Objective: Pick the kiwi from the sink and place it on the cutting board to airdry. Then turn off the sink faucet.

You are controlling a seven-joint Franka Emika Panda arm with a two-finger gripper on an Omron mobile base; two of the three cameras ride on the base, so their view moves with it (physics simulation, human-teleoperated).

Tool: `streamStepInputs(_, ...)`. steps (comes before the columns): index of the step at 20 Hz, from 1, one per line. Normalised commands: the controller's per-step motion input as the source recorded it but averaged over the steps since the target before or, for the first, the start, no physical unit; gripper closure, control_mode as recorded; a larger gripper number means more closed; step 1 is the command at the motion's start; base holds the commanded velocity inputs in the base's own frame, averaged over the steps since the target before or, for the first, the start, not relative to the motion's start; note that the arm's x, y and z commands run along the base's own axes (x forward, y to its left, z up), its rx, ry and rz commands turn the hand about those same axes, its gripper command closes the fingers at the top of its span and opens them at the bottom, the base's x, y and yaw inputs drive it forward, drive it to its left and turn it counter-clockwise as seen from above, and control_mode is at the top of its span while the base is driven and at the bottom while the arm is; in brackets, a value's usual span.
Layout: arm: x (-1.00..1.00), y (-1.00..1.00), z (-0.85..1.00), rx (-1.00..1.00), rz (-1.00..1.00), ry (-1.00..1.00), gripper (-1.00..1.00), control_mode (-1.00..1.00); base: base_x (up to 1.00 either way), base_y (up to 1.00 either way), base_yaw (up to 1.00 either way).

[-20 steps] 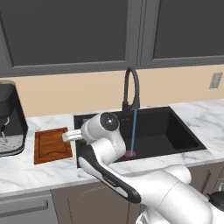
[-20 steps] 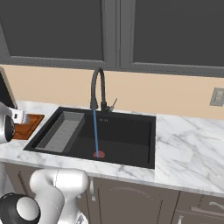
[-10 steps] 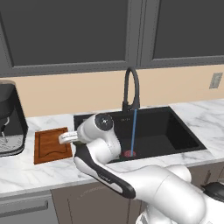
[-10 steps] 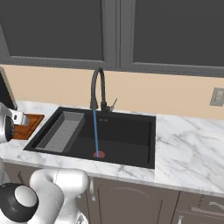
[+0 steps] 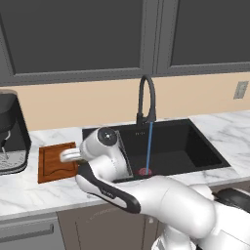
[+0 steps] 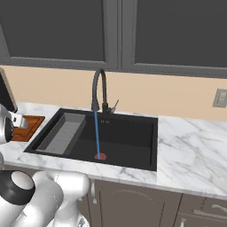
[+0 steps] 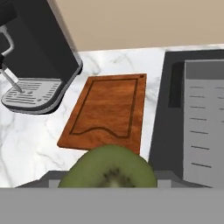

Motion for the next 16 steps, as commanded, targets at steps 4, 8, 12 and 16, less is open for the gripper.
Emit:
streamStepInputs(4,0.20,0.15,-0.07,0.00,0.00,0.00,1.00,-1.00,0.00,0.00,0.00)
streamStepInputs(8,0.25,0.10,-0.05,0.00,0.00,0.00,1.00,-1.00,0.00,0.00,0.00)
streamStepInputs(12,0.28,0.12,-0.12,0.00,0.00,0.00,1.00,-1.00,0.00,0.00,0.00)
streamStepInputs(16,0.26,0.15,-0.12,0.00,0.00,0.00,1.00,-1.00,0.00,0.00,0.00)
